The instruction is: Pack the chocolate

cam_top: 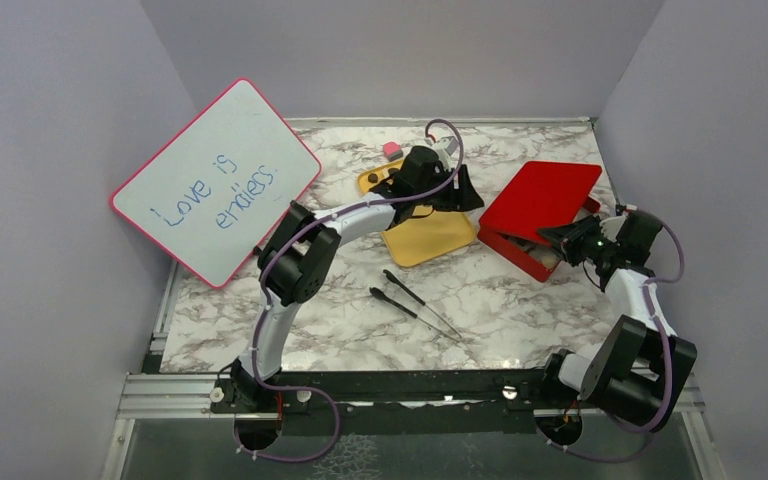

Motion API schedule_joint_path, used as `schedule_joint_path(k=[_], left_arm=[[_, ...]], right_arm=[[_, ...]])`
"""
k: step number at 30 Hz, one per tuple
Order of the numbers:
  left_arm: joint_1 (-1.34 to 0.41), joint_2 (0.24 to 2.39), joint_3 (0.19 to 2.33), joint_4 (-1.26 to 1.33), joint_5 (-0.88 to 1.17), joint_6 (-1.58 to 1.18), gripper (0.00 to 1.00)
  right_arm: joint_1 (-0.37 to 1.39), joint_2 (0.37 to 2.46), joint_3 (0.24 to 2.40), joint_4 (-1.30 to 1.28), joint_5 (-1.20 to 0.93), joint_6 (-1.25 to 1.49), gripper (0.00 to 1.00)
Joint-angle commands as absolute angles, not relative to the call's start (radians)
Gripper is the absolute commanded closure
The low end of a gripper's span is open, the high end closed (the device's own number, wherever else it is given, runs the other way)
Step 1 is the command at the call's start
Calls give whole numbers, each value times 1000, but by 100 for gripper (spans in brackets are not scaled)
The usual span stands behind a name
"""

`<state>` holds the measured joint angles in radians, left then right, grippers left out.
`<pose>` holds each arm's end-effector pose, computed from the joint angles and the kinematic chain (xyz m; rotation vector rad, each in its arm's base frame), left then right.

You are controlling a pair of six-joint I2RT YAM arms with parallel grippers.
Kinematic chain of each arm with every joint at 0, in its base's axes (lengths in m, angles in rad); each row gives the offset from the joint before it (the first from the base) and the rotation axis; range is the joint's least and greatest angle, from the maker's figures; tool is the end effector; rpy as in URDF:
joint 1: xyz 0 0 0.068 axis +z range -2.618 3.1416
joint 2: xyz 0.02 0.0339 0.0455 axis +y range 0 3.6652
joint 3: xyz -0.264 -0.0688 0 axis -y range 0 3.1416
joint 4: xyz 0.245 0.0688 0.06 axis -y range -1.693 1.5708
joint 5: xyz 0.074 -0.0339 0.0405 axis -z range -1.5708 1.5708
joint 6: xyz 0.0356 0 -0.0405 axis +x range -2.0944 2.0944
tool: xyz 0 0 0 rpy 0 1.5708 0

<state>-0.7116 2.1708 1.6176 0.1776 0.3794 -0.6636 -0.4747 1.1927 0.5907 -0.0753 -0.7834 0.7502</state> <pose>0.3766 -0.3422 0.2144 0.3287 2.1181 -1.2335 0.2212 -0.0854 0.2074 0.8924 2.0140 1.0263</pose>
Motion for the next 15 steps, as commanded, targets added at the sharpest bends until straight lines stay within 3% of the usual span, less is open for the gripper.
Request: schedule_joint_path(k=[1, 4, 8, 12, 15], left_arm=[[-722, 2227, 1677, 248, 458, -660, 27], [-728, 2252, 1690, 259, 477, -654, 22], [-733, 2287, 1730, 251, 494, -652, 22], [-734, 2321, 1744, 280, 481, -637, 37], [-743, 2343, 1768, 277, 470, -613, 40]], right_arm=[[-508, 1222, 591, -20, -885, 708, 99], [-511, 1226, 589, -11, -888, 710, 99], [-519, 1221, 587, -31, -878, 702, 96], [-527, 1223, 573, -43, -876, 690, 91], [-529, 1224, 555, -46, -861, 693, 90]])
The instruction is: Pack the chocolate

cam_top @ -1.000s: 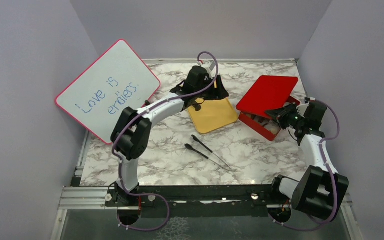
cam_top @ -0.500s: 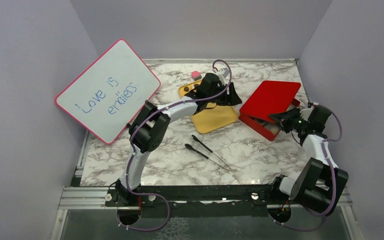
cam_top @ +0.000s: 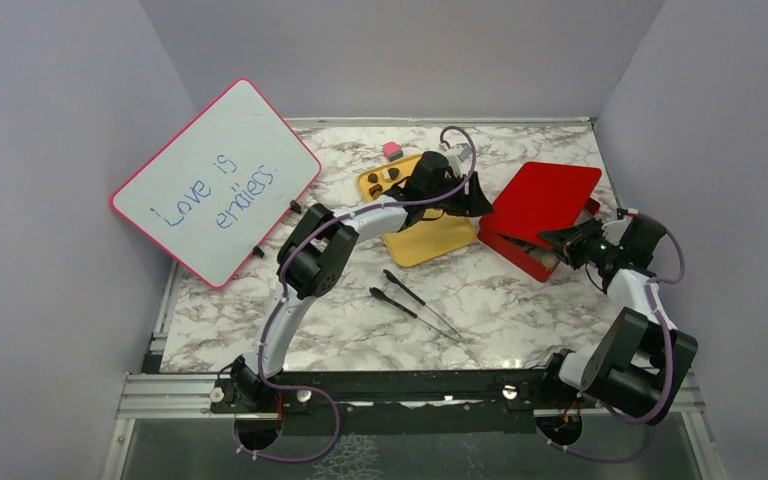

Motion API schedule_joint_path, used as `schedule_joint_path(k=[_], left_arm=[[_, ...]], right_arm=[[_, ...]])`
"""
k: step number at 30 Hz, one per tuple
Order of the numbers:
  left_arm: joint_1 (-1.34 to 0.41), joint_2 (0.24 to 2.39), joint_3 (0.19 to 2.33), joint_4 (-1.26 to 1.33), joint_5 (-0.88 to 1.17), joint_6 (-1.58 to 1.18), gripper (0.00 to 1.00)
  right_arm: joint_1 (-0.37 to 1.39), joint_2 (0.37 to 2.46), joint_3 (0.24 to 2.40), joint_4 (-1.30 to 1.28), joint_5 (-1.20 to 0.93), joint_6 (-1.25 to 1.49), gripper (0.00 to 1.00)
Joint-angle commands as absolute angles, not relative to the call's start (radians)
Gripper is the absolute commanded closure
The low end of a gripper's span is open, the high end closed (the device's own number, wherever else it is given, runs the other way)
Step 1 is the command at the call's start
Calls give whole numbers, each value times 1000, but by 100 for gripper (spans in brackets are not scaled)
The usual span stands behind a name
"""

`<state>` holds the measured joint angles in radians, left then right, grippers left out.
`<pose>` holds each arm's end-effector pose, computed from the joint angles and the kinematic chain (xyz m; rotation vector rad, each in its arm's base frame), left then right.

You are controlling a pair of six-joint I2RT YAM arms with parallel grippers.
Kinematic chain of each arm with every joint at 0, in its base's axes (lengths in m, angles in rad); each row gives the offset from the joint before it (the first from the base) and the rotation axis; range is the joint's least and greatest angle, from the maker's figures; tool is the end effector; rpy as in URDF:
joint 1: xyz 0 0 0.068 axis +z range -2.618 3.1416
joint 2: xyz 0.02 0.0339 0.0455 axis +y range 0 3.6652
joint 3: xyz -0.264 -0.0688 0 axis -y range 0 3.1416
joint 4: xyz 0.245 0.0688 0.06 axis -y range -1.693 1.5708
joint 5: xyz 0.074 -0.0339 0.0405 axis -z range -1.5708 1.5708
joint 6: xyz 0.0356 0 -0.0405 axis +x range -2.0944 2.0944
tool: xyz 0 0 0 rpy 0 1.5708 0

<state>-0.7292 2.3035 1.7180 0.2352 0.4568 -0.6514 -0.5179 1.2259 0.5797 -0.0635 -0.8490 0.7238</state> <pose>0.3873 -0.3671 0.1880 0.4240 2.0911 -1.3153 0.2187 -0.0938 0.1988 0.8900 2.0136 1.0708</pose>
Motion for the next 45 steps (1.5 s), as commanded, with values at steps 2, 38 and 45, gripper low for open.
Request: schedule_joint_path(k=[2, 38, 45], left_arm=[[-747, 2345, 1772, 266, 459, -595, 41], [-759, 2426, 1822, 251, 444, -542, 56], [-761, 2417, 1837, 246, 449, -552, 40]], right_arm=[[-532, 1222, 554, -52, -851, 689, 90], [-545, 969, 615, -555, -261, 676, 32], [-546, 968, 629, -519, -309, 600, 35]])
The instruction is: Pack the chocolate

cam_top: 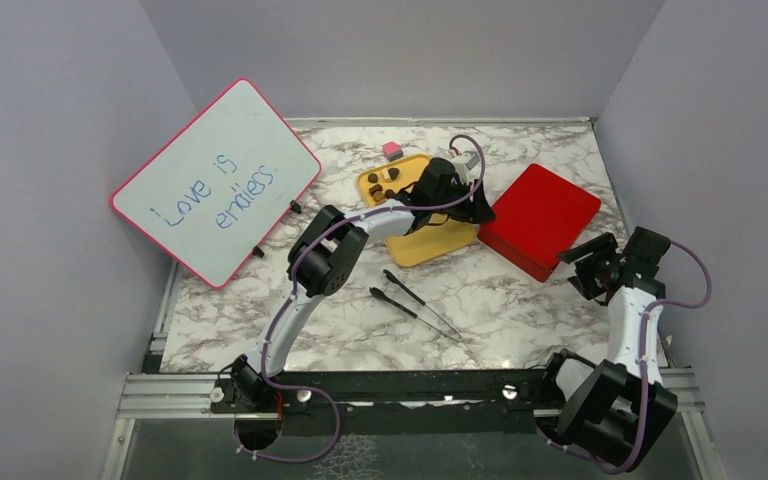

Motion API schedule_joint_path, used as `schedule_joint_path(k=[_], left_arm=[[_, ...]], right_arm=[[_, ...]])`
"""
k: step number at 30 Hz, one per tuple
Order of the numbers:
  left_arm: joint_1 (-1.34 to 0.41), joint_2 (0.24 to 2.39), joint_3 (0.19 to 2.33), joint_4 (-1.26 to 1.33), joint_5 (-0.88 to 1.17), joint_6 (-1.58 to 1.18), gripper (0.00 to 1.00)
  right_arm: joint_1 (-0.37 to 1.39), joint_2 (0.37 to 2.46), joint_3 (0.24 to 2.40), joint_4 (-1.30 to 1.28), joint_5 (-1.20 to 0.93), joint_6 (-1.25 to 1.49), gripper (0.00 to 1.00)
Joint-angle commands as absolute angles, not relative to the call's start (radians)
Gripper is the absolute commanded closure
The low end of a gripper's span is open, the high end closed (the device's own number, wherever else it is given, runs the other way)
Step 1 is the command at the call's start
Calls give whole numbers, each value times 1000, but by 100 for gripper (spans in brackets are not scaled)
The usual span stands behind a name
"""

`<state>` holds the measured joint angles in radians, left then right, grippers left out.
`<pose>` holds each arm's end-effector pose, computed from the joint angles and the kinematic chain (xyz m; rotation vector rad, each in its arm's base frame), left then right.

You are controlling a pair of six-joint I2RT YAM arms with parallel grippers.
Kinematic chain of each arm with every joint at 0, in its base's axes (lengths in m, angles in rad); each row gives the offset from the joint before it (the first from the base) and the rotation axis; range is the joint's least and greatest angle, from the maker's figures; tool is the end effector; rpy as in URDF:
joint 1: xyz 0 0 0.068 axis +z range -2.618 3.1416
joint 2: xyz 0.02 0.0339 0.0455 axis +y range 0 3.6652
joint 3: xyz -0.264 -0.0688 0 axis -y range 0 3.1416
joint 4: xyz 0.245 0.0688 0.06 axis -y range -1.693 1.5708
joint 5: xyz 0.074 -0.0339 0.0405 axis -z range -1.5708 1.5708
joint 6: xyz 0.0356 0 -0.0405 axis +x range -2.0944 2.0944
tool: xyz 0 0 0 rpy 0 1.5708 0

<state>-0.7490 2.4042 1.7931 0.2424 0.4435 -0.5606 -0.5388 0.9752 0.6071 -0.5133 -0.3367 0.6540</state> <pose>0.3921 -0.3854 0.1613 0.5225 2.0673 -1.2568 0.1696 -0.0877 0.2168 1.2445 2.0977 0.4634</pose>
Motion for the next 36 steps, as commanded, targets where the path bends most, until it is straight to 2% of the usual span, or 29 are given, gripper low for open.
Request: schedule_joint_path(k=[1, 6, 8, 11, 16, 24, 28, 31, 36], left_arm=[[-760, 2414, 1840, 247, 450, -553, 38], [-760, 2407, 1840, 267, 453, -571, 38], [-761, 2410, 1841, 279, 463, -587, 42], [-766, 2417, 1850, 285, 478, -597, 56], [-786, 2419, 1857, 278, 455, -582, 62], [-816, 2392, 1850, 233, 415, -526, 61], [-817, 2392, 1850, 173, 378, -494, 51], [-818, 2393, 1852, 155, 382, -489, 48], [-817, 2385, 1865, 152, 394, -504, 50]], right_arm=[[-545, 973, 633, -508, -308, 593, 35], [-545, 1026, 650, -482, -345, 568, 35], [-546, 1046, 645, -474, -358, 568, 35], [-545, 1065, 612, -419, -394, 569, 37], [-546, 1131, 598, -386, -423, 574, 44], [-546, 1126, 541, -356, -380, 581, 66], [-546, 1118, 511, -355, -334, 585, 77], [-545, 1108, 481, -345, -309, 593, 78], [-545, 1115, 530, -363, -324, 571, 74]])
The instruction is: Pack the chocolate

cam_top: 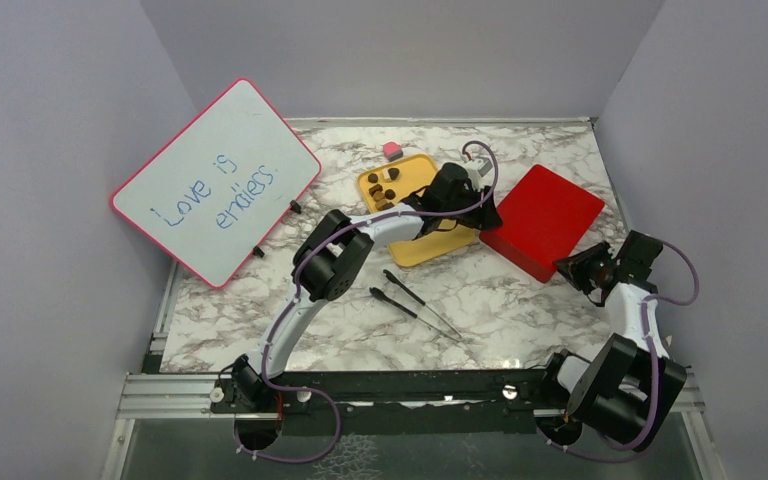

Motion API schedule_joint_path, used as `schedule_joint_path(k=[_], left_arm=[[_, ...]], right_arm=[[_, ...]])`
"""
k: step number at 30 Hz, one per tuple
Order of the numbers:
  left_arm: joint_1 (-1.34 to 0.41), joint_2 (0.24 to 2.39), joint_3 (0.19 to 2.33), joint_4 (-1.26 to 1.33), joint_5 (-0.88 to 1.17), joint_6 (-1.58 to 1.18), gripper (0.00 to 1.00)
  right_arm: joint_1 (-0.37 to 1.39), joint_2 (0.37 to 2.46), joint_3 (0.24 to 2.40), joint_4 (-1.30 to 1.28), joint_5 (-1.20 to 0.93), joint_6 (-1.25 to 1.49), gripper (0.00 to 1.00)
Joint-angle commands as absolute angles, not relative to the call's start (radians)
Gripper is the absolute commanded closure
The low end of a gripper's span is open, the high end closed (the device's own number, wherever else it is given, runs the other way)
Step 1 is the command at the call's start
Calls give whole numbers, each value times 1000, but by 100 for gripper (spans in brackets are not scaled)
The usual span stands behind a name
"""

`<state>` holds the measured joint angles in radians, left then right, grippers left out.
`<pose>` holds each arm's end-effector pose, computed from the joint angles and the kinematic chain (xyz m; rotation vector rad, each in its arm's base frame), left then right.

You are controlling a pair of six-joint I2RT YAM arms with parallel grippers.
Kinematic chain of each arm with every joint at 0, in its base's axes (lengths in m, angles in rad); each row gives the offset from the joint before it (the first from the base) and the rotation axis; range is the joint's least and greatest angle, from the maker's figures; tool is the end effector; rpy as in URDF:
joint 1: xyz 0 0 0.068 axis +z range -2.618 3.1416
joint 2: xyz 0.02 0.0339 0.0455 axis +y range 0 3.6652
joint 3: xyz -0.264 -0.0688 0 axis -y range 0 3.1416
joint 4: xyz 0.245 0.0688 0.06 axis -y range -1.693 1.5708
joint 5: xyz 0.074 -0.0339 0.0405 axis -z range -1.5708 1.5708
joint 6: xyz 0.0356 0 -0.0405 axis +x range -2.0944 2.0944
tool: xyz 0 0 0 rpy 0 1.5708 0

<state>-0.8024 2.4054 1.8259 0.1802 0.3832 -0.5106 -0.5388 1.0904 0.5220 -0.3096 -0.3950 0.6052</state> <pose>0.3741 -0.4062 0.1652 0.5826 2.0738 -1.1934 0.1830 -0.0934 0.1841 1.1612 2.1262 0.5122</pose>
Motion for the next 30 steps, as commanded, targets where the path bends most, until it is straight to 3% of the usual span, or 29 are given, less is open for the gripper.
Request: schedule_joint_path(k=[1, 7, 10, 18, 27, 30], left_arm=[[-818, 2384, 1872, 148, 395, -506, 52], [-815, 2381, 1924, 95, 358, -504, 55], [-801, 2374, 1962, 61, 353, -521, 49], [-788, 2297, 1953, 82, 337, -577, 45], [-788, 2301, 1899, 105, 366, -572, 59], [-790, 2311, 1884, 122, 395, -567, 60]], right_arm=[[-543, 1107, 550, -379, -317, 563, 74], [-544, 1042, 599, -455, -308, 547, 71], [-540, 1032, 564, -437, -326, 547, 71], [-480, 1023, 532, -435, -327, 549, 72], [-351, 972, 567, -515, -254, 608, 75], [-351, 895, 605, -565, -168, 608, 72]])
